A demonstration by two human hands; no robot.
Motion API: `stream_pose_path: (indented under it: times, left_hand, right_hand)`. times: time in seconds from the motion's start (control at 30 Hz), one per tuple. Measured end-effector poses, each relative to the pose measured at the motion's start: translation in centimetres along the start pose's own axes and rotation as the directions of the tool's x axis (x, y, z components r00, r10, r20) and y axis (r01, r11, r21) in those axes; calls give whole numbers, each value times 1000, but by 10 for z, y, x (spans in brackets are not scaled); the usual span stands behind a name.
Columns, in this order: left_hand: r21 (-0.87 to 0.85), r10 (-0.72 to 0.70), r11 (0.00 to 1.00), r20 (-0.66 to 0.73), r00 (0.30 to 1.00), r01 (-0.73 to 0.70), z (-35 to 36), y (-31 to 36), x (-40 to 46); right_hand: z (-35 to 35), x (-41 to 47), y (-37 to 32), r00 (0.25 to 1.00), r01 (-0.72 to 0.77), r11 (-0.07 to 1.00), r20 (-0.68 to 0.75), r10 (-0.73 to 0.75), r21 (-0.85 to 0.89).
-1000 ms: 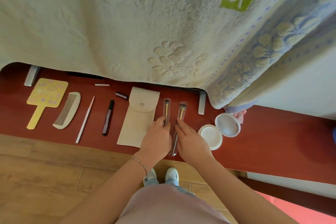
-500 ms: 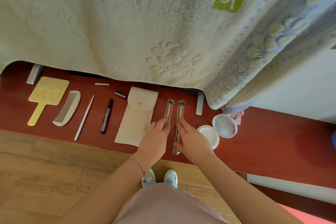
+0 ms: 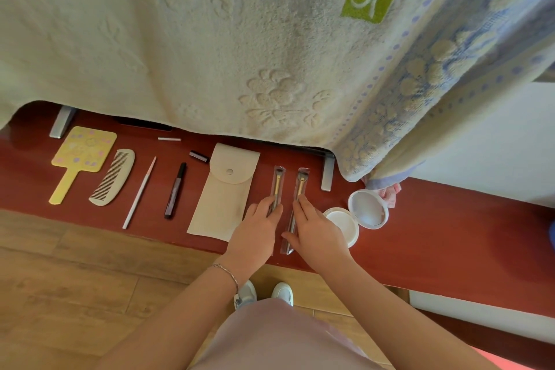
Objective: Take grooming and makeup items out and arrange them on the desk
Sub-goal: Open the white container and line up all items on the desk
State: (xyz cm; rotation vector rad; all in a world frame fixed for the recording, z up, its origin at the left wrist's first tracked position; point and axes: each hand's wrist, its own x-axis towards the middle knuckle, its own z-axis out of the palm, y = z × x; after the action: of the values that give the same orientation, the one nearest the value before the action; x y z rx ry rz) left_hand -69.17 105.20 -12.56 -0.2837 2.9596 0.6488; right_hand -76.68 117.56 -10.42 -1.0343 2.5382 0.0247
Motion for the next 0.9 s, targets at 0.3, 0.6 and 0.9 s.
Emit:
stream_pose_path:
  times: [0.3,0.6,0.9]
  left_hand:
    - [108,-174,973,-236,956,204,-13,-32,-26]
    - [162,-295,938,-95,951,307,-1,-51,-36]
    - [154,-300,936,-124,946,317,2,-31,-37]
  right_hand:
    - [-8,6,-23,973,201,975,-135,-188,93]
    - [-11,34,-62,931,361,930,-77,-356,64]
    - [-1,25,-48,944,329,941,-23,-328,76]
